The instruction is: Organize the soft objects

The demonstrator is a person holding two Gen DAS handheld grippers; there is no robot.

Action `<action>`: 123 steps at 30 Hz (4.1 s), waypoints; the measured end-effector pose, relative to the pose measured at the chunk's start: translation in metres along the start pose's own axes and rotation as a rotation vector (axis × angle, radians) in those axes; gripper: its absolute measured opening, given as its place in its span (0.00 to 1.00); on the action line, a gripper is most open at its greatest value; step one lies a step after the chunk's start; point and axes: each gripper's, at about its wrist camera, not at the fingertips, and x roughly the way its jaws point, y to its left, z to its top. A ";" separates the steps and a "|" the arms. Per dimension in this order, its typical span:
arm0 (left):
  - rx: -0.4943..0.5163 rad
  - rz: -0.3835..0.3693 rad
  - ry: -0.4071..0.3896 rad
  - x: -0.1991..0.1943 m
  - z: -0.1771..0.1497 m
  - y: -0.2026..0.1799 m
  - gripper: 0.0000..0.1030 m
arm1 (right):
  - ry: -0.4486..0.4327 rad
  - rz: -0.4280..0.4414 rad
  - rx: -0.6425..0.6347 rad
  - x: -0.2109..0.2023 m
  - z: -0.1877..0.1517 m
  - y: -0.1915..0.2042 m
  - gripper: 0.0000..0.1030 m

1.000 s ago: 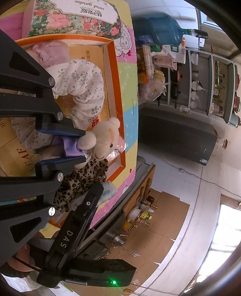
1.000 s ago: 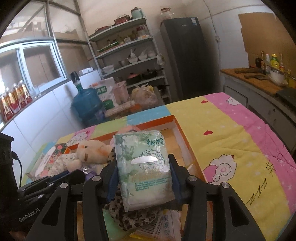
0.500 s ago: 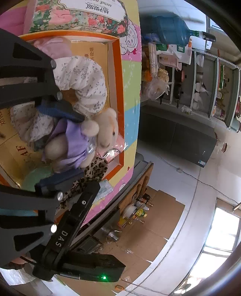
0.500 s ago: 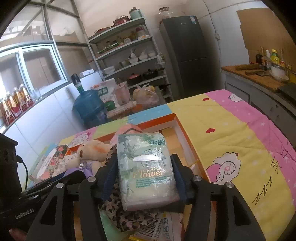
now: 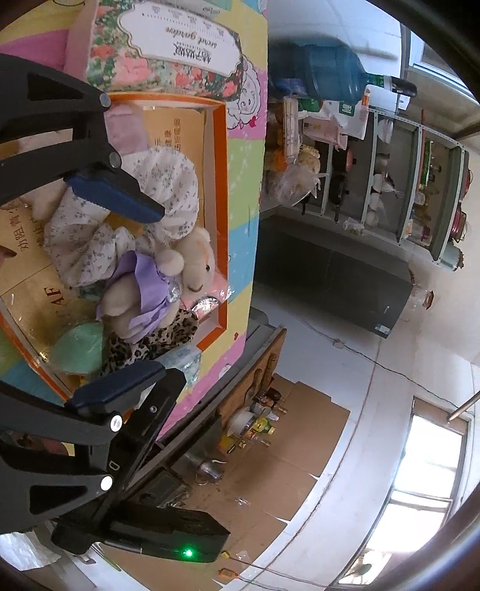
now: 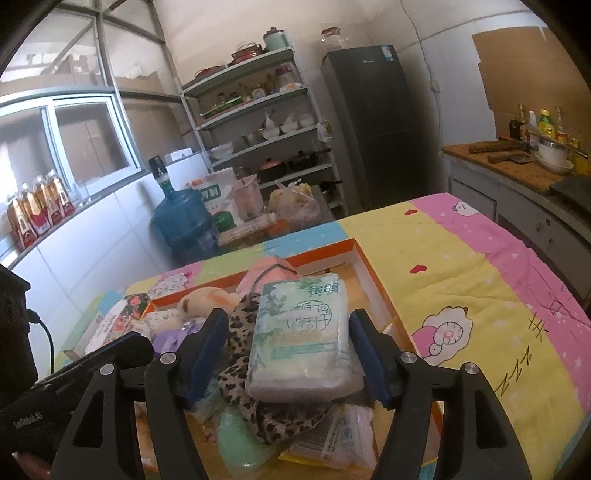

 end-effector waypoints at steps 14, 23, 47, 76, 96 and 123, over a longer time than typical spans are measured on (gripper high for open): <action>0.025 0.025 -0.050 -0.040 -0.006 -0.005 0.82 | -0.098 -0.064 -0.038 -0.040 -0.005 0.029 0.69; 0.039 0.110 -0.078 -0.071 -0.016 -0.003 0.82 | -0.115 -0.104 -0.095 -0.058 -0.021 0.060 0.69; 0.100 0.351 -0.220 -0.176 -0.056 -0.002 0.82 | -0.176 -0.108 -0.171 -0.111 -0.072 0.138 0.69; 0.046 0.587 -0.285 -0.283 -0.110 0.002 0.81 | -0.217 -0.165 -0.176 -0.186 -0.133 0.209 0.69; 0.043 0.607 -0.320 -0.309 -0.126 -0.004 0.82 | -0.225 -0.154 -0.223 -0.209 -0.150 0.220 0.69; 0.056 0.609 -0.310 -0.309 -0.129 -0.003 0.81 | -0.216 -0.124 -0.225 -0.208 -0.155 0.221 0.69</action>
